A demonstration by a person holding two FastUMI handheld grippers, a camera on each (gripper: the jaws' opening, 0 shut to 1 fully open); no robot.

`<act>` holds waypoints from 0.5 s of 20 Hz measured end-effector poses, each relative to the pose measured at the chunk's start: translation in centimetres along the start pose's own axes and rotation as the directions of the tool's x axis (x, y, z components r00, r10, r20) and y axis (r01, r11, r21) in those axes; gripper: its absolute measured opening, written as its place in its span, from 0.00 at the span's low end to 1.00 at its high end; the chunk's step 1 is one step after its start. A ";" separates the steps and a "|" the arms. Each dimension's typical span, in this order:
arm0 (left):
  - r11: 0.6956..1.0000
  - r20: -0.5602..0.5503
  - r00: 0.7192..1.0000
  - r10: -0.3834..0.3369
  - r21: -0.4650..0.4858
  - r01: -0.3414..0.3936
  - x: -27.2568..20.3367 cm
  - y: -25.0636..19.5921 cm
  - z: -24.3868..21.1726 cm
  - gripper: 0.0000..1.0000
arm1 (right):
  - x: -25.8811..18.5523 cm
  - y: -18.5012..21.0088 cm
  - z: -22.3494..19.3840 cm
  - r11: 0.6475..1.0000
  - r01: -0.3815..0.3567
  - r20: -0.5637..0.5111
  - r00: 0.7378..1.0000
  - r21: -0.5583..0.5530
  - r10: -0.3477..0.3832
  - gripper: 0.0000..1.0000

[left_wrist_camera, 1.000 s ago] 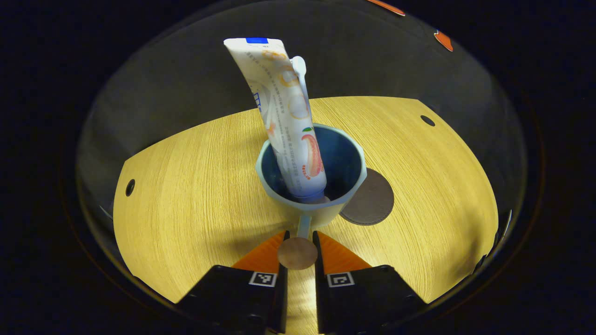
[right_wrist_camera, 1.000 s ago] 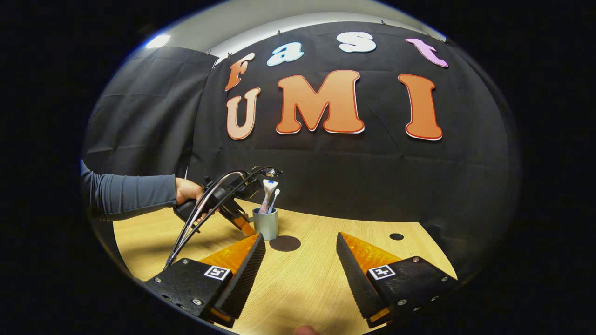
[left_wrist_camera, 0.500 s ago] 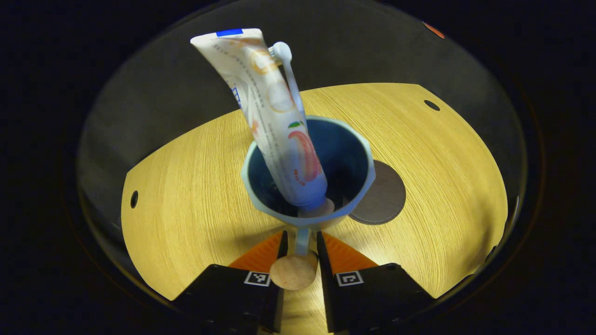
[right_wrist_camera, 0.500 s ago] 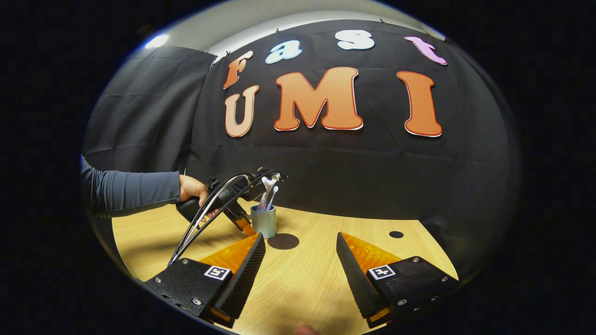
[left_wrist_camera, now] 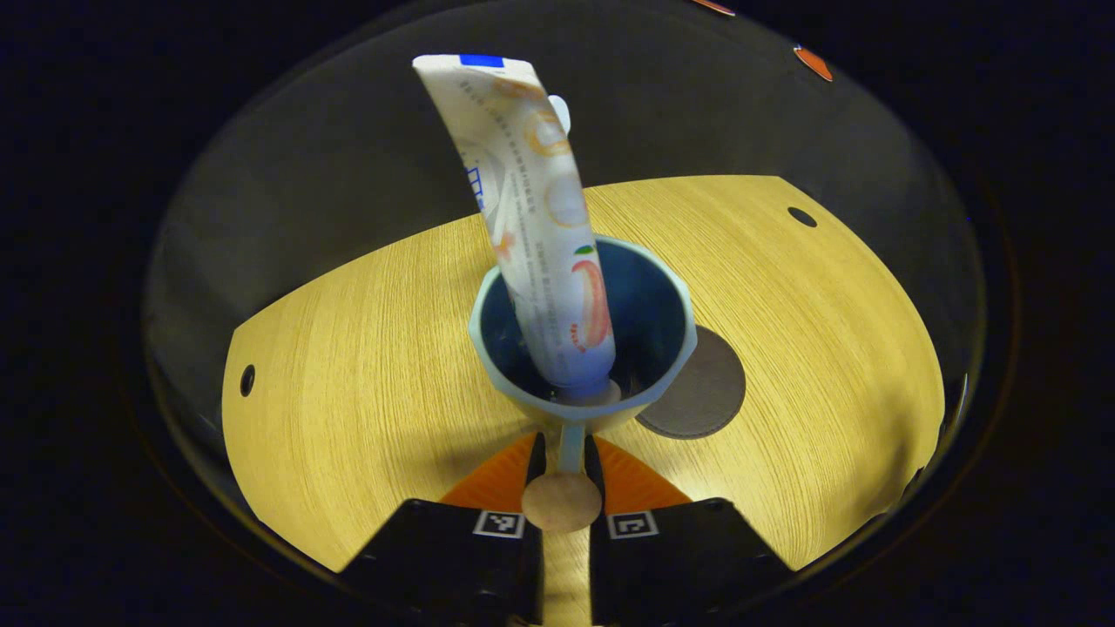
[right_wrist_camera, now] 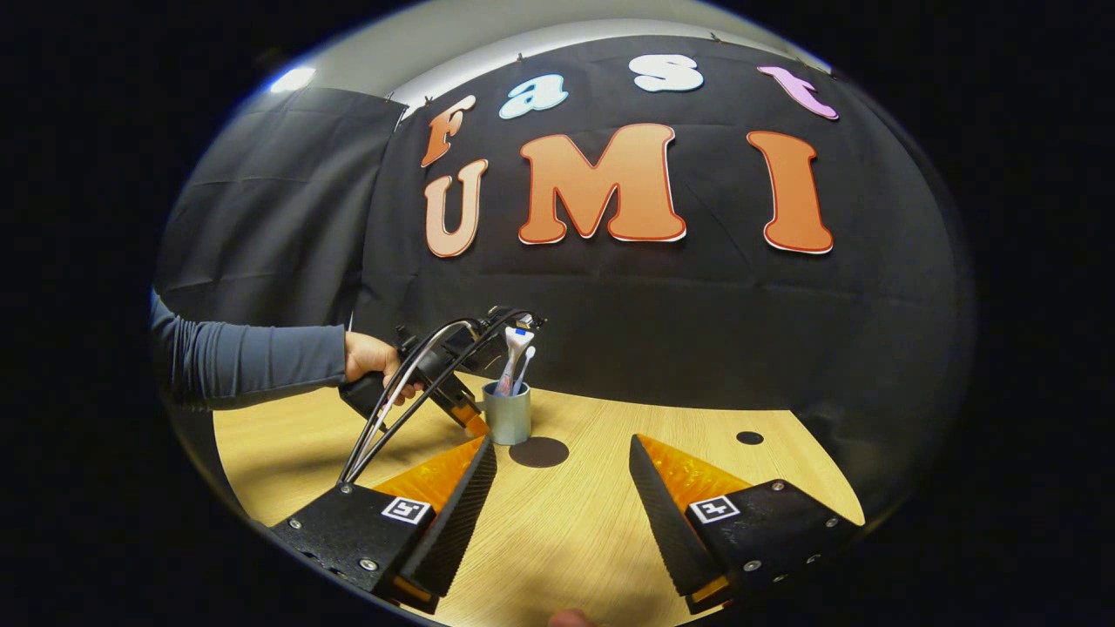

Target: Put the toothbrush and toothpaste on the desktop into the cup, then pick up the cup and place it on the coaster on the desktop.

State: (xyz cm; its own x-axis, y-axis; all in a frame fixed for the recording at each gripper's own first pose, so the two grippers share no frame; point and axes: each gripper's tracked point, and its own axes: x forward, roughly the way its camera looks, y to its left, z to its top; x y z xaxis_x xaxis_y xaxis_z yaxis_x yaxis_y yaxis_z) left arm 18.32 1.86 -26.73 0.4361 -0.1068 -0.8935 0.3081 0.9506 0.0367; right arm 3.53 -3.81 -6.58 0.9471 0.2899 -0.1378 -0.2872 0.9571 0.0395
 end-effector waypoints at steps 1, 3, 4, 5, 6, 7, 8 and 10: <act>1.000 0.008 1.000 -0.003 -0.004 0.003 0.0 0.0 -0.1 0.19 | -0.1 0.0 0.1 1.000 -0.002 0.003 1.000 0.006 0.002 0.92; 1.000 0.025 1.000 -0.001 -0.021 0.002 -0.2 0.0 -0.2 0.17 | 0.0 -0.1 0.1 1.000 0.003 0.008 1.000 0.014 -0.003 0.93; 0.999 0.038 0.999 0.003 -0.032 -0.002 -0.1 -0.3 0.0 0.17 | 0.0 -0.1 0.0 1.000 0.007 0.008 1.000 0.016 -0.007 0.92; 0.999 0.052 0.999 0.006 -0.036 -0.005 -0.2 -0.5 -0.2 0.17 | 0.0 -0.3 0.0 1.000 0.010 0.009 1.000 0.015 -0.010 0.92; 0.999 0.064 0.998 0.013 -0.042 -0.010 -0.3 -0.6 -0.2 0.17 | -0.1 -0.4 0.0 1.000 0.013 0.006 1.000 0.013 -0.013 0.92; 0.999 0.070 0.997 0.010 -0.043 -0.006 -0.6 -0.8 -0.4 0.16 | -0.1 -0.5 -0.1 1.000 0.017 0.006 1.000 0.012 -0.017 0.92; 0.999 0.074 0.997 0.001 -0.048 0.003 -0.7 -0.8 -0.4 0.17 | -0.2 -0.5 -0.2 1.000 0.015 0.005 1.000 0.013 -0.015 0.92; 0.998 0.082 0.997 -0.001 -0.055 0.005 -0.3 -0.6 -0.1 0.16 | -0.2 -0.6 -0.3 1.000 0.019 0.003 1.000 0.019 -0.019 0.93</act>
State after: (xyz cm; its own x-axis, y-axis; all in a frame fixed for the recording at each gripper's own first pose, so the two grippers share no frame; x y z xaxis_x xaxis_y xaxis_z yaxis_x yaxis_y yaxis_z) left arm 17.93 1.32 -26.53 0.5039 -0.1310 -0.8538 0.2638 0.9645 0.0077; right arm 3.48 -4.42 -6.87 0.9527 0.2720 -0.1357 -0.2669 0.9622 0.0552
